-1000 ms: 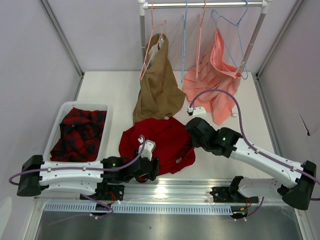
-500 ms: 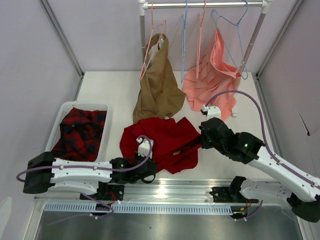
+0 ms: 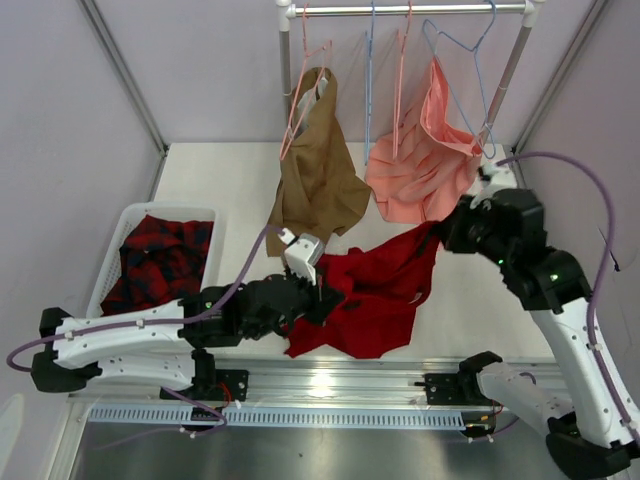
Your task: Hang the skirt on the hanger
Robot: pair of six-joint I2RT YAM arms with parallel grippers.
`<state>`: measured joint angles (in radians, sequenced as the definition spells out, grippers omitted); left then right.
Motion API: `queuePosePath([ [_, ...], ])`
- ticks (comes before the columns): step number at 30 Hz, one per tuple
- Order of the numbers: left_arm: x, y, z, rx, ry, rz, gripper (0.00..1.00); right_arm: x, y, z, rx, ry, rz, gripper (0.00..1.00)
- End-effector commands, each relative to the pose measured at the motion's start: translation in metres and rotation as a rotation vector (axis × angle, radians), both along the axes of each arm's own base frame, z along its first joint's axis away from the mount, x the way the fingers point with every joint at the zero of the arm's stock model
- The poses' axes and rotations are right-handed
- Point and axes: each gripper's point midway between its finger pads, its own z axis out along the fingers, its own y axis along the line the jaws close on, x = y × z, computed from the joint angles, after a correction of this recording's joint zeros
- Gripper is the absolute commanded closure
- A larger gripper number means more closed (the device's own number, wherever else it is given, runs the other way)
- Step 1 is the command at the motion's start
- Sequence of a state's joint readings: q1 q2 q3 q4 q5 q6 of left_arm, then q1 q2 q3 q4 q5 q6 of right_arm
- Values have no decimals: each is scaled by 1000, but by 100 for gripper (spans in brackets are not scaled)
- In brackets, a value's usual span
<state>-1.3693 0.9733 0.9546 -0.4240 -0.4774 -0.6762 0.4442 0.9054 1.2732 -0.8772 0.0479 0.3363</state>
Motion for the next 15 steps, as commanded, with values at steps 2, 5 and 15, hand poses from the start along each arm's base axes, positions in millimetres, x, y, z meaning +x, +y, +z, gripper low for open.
queuePosePath([
  [2, 0, -21, 57, -164, -14, -140, 100, 11, 18, 64, 281, -133, 225, 100],
  [5, 18, -8, 39, -226, 76, -115, 100, 11, 38, 54, 504, -89, 390, 100],
  [15, 35, 14, -85, -294, 298, -117, 100, -34, 56, -59, 698, 89, 439, 100],
])
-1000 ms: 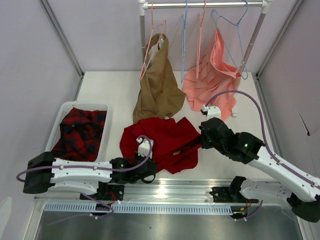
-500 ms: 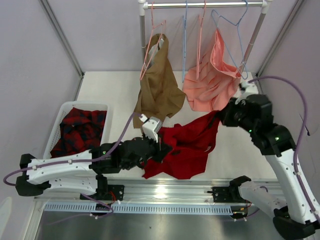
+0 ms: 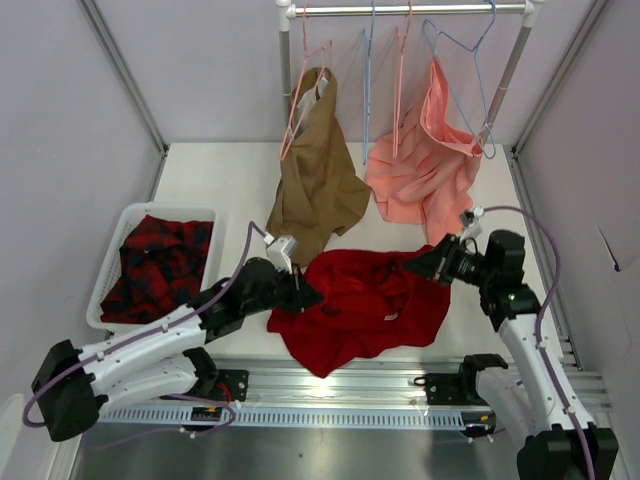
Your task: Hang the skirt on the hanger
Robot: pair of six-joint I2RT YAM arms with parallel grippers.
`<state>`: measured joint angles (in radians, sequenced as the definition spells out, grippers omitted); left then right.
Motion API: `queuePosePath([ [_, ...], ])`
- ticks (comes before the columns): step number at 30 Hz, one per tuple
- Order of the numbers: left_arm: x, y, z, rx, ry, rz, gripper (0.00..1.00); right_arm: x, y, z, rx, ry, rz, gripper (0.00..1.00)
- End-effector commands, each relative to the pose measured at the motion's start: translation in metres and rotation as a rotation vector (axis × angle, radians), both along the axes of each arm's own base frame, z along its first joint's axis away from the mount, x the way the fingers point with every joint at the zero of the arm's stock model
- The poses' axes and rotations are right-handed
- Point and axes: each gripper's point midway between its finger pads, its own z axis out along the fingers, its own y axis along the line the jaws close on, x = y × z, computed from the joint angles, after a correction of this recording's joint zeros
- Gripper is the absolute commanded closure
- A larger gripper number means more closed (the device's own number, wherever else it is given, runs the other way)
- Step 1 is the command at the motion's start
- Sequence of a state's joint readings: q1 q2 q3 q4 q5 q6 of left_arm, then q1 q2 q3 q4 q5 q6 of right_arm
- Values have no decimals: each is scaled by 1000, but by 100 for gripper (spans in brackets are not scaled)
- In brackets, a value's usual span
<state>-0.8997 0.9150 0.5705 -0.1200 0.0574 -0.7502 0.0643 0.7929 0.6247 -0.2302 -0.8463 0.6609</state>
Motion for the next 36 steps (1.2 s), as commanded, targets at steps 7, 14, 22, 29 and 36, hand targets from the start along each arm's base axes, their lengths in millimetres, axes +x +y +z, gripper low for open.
queuePosePath([
  [7, -13, -6, -47, -165, 128, -83, 100, -51, 12, -71, 69, 86, 130, 100],
  [14, 3, -9, -55, -106, 150, -40, 87, -51, 0, -132, -51, 231, 75, 100],
  [22, 30, 16, -58, 107, 126, 76, 63, -27, -17, -137, -216, 275, -55, 88],
  [29, 30, 20, -62, 200, 129, 40, 47, -19, -15, -104, -345, 186, -103, 50],
  [36, 10, 15, -45, 184, 98, -63, 40, -22, 0, -81, -463, 106, -116, 40],
])
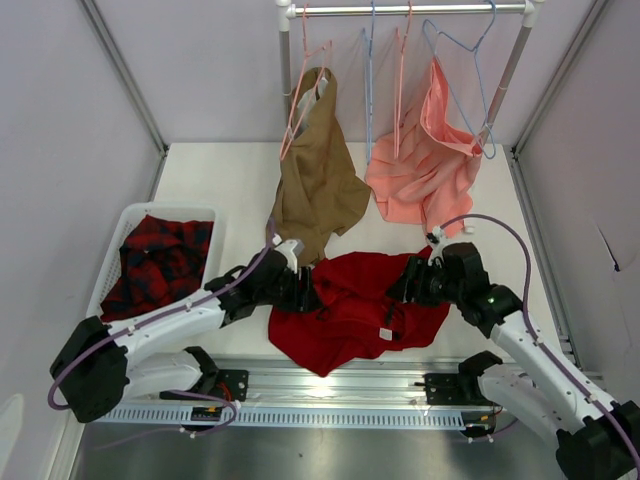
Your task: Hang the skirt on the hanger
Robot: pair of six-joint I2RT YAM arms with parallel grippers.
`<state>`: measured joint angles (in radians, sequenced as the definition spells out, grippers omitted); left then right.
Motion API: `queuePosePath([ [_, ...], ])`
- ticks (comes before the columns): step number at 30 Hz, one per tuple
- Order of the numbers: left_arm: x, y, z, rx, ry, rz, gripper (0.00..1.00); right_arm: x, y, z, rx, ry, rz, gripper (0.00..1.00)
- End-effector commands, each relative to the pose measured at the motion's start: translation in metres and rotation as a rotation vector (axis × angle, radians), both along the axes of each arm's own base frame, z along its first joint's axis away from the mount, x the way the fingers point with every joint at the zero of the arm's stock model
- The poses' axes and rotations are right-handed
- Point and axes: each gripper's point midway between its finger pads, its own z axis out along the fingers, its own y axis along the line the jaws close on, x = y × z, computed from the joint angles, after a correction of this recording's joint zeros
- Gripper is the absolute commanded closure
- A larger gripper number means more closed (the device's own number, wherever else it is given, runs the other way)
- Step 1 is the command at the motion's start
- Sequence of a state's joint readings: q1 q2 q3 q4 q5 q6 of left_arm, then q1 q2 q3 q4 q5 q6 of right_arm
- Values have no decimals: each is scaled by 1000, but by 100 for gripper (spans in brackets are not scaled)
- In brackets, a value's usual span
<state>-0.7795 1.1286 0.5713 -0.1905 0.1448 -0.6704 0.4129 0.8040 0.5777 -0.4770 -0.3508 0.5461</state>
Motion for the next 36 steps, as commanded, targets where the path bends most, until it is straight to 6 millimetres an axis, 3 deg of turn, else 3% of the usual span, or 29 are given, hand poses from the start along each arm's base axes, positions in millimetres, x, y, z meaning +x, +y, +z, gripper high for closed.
queuePosePath([
  [1, -5, -7, 30, -29, -71, -81, 38, 5, -5, 14, -95, -51, -54, 38],
  [8, -17, -5, 49, -2, -122, -133, 33, 6, 1, 30, -162, -99, -54, 30],
  [10, -21, -4, 53, 13, -135, -147, 32, 9, 4, 44, -162, -129, -57, 28],
  [11, -22, -4, 58, 8, -149, -152, 26, 11, 6, 54, -158, -148, -52, 27],
  [18, -20, 2, 84, 14, -207, -153, 27, 30, 8, 101, -173, -240, -59, 27],
  [19, -20, 6, 86, 25, -211, -149, 27, 36, 10, 120, -160, -273, -67, 29],
  [21, -15, 8, 100, 24, -246, -127, 26, 45, 6, 141, -172, -320, -77, 31],
  [22, -16, 13, 99, 41, -241, -121, 26, 54, 2, 171, -152, -375, -110, 32],
  [25, -14, 18, 113, 44, -268, -101, 26, 87, -16, 207, -187, -447, -181, 35],
  [26, -14, 18, 122, 32, -280, -99, 26, 101, -15, 239, -156, -504, -194, 36],
  [28, -15, 20, 127, 25, -286, -97, 26, 124, -32, 270, -154, -569, -251, 38],
  [29, -12, 21, 133, 23, -306, -82, 26, 131, -38, 305, -129, -640, -284, 40],
  [33, -14, 29, 138, 42, -318, -75, 27, 184, -40, 346, -107, -741, -309, 41],
  [36, -15, 33, 147, 36, -334, -70, 27, 216, -34, 362, -88, -791, -310, 41],
])
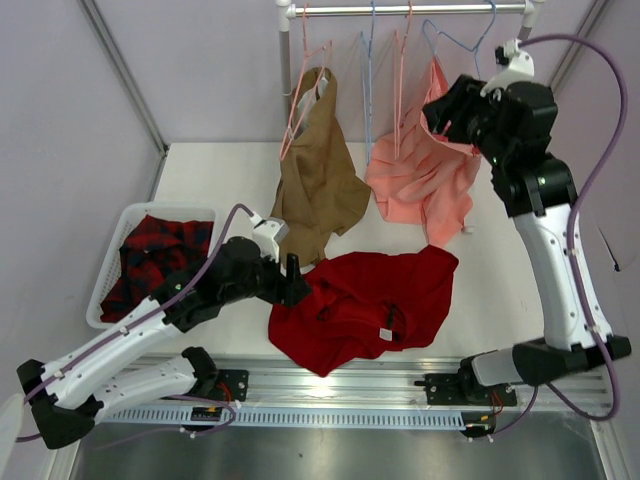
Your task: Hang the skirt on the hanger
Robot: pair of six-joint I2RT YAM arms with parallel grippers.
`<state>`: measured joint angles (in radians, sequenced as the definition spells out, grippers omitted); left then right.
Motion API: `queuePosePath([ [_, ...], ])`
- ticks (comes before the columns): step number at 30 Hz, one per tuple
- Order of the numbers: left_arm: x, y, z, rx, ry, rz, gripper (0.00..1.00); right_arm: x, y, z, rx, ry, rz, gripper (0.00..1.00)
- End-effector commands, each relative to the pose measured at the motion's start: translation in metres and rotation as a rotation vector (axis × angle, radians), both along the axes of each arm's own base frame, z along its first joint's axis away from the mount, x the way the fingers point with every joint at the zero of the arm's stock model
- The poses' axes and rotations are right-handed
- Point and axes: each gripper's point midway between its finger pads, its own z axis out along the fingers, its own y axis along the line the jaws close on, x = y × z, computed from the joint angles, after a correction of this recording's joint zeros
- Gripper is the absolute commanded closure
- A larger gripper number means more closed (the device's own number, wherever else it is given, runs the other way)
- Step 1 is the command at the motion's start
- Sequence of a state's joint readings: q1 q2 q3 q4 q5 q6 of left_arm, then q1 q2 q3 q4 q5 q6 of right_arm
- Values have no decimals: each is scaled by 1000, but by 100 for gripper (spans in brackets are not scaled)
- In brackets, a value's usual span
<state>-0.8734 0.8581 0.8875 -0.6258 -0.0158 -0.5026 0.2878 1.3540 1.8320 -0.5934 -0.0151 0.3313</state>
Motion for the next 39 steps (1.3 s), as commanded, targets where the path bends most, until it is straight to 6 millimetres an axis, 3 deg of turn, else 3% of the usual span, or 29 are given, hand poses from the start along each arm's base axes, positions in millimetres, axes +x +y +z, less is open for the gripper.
queuePosePath([
  [1, 0, 7, 22, -7, -59, 2, 26, 38, 12, 25, -17, -95, 46, 41],
  [10, -6, 9, 24, -25, -52, -11, 27, 114, 28, 24, -43, -162, 13, 42],
  [17, -8, 13, 22, -26, -50, 0, 27, 150, 35, 9, -106, -146, -35, 40],
  [27, -12, 17, 17, -20, -31, 10, 27, 172, 46, -13, -219, -155, -103, 53],
  [34, -13, 20, 14, -17, -23, 22, 27, 178, 47, -12, -256, -170, -117, 55],
  [39, -12, 20, 13, -11, -23, 24, 28, 179, 41, -10, -256, -175, -136, 66],
])
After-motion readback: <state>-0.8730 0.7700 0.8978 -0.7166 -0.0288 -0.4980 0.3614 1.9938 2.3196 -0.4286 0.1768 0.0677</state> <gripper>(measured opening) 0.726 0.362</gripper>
